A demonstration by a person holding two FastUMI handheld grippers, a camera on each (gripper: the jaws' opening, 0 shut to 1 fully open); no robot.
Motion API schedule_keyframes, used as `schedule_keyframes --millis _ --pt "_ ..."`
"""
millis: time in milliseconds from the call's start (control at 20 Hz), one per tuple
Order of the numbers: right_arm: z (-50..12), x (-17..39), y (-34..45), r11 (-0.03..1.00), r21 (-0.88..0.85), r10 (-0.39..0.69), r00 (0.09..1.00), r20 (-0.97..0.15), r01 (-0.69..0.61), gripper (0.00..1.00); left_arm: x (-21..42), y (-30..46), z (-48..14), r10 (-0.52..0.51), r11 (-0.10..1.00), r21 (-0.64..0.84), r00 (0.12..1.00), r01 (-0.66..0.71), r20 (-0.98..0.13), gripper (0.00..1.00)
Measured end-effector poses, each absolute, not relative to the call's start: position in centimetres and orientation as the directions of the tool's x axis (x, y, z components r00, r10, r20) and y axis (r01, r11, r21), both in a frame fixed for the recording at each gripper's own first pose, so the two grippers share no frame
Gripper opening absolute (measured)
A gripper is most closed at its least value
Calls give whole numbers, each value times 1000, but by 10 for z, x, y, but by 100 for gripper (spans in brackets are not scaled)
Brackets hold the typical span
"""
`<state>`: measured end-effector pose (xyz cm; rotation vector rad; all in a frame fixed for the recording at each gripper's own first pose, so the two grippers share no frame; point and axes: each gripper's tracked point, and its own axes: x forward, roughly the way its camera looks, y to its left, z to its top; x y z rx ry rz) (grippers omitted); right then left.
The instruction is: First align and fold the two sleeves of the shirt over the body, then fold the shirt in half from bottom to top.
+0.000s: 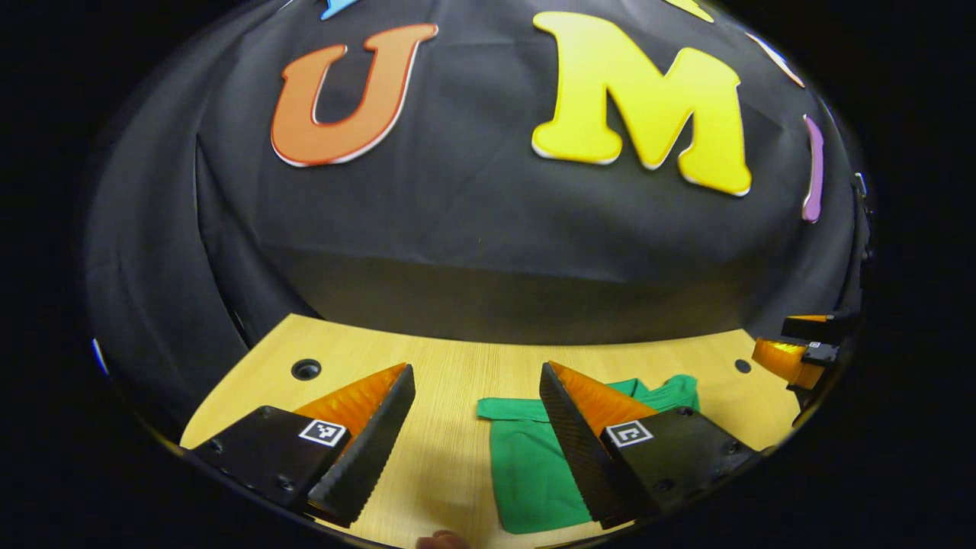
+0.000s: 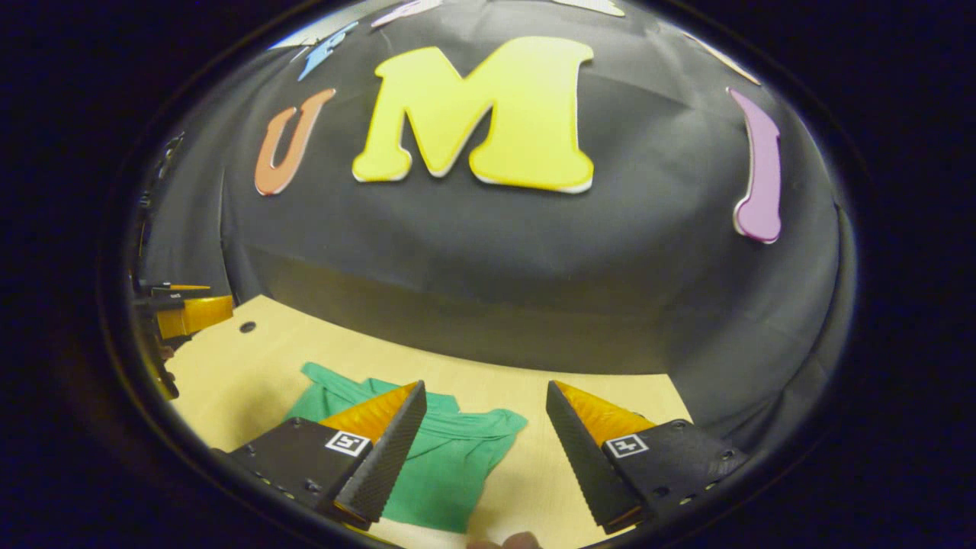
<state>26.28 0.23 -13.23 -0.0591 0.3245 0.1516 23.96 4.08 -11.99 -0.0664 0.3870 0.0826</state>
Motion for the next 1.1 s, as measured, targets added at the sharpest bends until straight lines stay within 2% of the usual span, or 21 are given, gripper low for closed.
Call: schedule_keyframes --millis 300,600,800,950,1100 --pt "-77 134 22 990 4 139 960 -244 -142 97 124 20 -41 91 995 -2 950 -96 -298 100" --pt "-46 25 30 994 2 112 978 -177 -114 95 27 -8 -4 52 998 27 975 -48 -216 100" --pt "-39 -21 28 997 -19 77 985 -151 -81 95 -10 -12 -7 50 996 83 975 -33 -215 100" --pt "-32 -42 28 998 7 58 991 -120 -58 97 -29 -5 -2 56 998 24 975 -52 -217 100" --pt "-34 -47 35 996 22 84 989 -125 -82 97 -34 -8 11 60 998 35 980 -55 -189 100"
